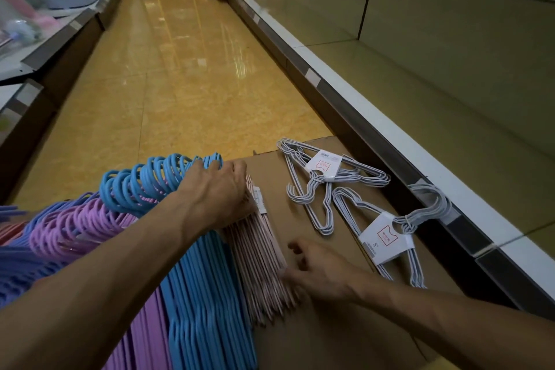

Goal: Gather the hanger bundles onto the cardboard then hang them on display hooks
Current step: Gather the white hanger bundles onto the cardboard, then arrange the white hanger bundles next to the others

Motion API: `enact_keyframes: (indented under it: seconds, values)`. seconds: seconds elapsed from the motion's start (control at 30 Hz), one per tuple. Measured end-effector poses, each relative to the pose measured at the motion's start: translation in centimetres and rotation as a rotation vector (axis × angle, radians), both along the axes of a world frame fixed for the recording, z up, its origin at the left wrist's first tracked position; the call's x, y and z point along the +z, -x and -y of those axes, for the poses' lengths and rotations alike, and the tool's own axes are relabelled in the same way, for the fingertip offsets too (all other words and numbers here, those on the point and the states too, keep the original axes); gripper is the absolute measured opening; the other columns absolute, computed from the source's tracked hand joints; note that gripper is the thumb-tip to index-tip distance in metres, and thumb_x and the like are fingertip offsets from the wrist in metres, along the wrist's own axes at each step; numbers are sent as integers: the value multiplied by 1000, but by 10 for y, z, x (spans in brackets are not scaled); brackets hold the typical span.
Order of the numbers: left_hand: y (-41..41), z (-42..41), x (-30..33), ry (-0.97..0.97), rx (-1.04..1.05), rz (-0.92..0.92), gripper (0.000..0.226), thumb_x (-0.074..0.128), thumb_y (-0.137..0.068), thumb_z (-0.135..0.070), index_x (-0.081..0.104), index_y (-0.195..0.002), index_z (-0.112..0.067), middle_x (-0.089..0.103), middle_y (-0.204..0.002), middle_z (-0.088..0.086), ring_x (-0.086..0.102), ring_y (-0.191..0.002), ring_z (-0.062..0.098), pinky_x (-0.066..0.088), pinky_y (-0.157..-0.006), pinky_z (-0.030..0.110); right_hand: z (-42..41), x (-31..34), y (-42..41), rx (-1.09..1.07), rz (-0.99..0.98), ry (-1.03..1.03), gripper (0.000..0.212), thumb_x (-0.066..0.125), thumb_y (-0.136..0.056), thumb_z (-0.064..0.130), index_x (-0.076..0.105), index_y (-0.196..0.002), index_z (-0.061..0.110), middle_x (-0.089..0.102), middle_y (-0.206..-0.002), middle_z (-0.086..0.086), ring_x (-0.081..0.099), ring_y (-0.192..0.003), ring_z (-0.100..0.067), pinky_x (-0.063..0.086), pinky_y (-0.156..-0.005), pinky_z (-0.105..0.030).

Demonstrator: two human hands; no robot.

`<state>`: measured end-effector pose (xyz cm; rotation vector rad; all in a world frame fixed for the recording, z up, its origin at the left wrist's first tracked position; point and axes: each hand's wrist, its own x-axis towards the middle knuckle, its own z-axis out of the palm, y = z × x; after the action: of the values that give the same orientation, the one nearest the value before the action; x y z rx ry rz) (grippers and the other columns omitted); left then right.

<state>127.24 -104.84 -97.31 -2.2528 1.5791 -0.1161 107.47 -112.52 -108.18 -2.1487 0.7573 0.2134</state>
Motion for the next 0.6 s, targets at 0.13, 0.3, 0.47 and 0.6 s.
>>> enact_keyframes:
  seconds: [0.13,0.3,0.47,0.6]
  values:
    - [4,0,10,145,-58,-132,68,41,-96,-59,33,-146,-14,44,-148,8,42,-135,27,32,-112,40,19,13,20,-51,1,47,55,60,-95,47,44,-142,23,56,-134,4,56,-115,-9,52,-98,-31]
    - [8,-11,16,520,-91,-563,47,55,-97,-35,50,-138,-13,55,-137,6,53,-121,20,43,-98,28,35,23,43,-85,28,140,39,60,-96,41,53,-131,26,59,-108,13,59,-96,-4,53,-85,-24]
    - [29,-36,14,814,-23,-884,26,59,-96,-26,62,-121,-24,65,-117,-13,58,-106,-4,44,-88,11,45,31,65,-89,43,242,29,59,-97,35,57,-124,24,62,-101,12,59,-92,-2,46,-76,-15]
    - [35,-50,6,853,11,-1055,19,62,-94,-21,67,-110,-29,70,-102,-13,65,-101,2,54,-86,25,53,37,79,-98,17,277,27,58,-97,35,58,-122,25,62,-103,14,59,-95,-5,49,-83,-21]
